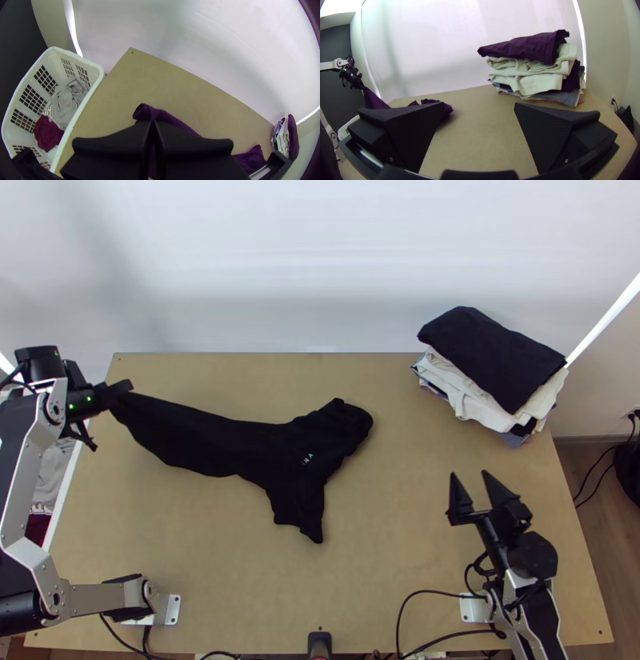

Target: Fold the t-shirt

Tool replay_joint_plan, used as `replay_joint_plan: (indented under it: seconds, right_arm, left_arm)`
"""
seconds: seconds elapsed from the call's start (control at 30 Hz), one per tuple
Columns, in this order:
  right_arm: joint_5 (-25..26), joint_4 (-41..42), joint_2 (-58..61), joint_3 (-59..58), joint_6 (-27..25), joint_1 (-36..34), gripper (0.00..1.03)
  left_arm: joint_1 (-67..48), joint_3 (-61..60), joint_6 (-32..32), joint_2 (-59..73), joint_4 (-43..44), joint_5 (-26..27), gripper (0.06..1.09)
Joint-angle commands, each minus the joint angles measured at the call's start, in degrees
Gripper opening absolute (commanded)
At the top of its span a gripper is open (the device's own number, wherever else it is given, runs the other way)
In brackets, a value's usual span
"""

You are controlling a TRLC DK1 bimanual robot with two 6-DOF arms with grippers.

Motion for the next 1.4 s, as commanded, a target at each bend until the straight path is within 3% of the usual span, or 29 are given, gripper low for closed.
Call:
replay_joint_plan:
  seconds: [0.0,0.2,0.43,0.6,0.7,0.8,1.0,1.1,1.37]
  right_arm:
    - [-0.58,-1.52,3.91,2.90,-1.31,2.68,0.98]
    - [-0.58,-3.19,17.71,13.27,-3.51,8.56,0.98]
    - [-0.67,-7.76,40.03,31.47,-2.10,13.05,0.98]
    - [-0.67,-9.87,51.72,39.73,7.57,21.40,0.98]
    - [-0.76,-10.22,59.63,42.80,16.35,26.41,0.98]
    - [-6.03,-10.22,68.16,43.42,24.70,28.43,0.98]
    - [-7.00,-8.29,79.94,47.20,31.38,32.47,0.98]
    - [-10.34,-8.37,85.91,51.68,34.99,32.47,0.97]
    - [-14.38,-9.60,94.97,59.41,40.79,34.14,0.87]
  left_arm:
    - [0.86,-2.83,-0.47,-1.45,1.22,-0.28,0.09]
    - [1.13,-6.61,-0.29,-1.98,4.56,-0.20,0.09]
    - [0.16,-8.98,-1.09,-2.42,8.34,-0.11,0.09]
    - [-0.28,-11.09,-1.00,-4.09,10.89,-0.02,0.09]
    - [-0.46,-12.94,-1.00,-5.23,12.56,0.24,0.09]
    - [-0.54,-15.14,-0.73,-6.29,14.41,0.24,0.09]
    - [-0.28,-18.12,0.67,-7.43,17.75,0.24,0.09]
    - [-0.10,-19.27,1.11,-7.34,18.98,0.24,0.09]
    - [-0.46,-20.50,1.29,-5.85,22.05,0.33,0.09]
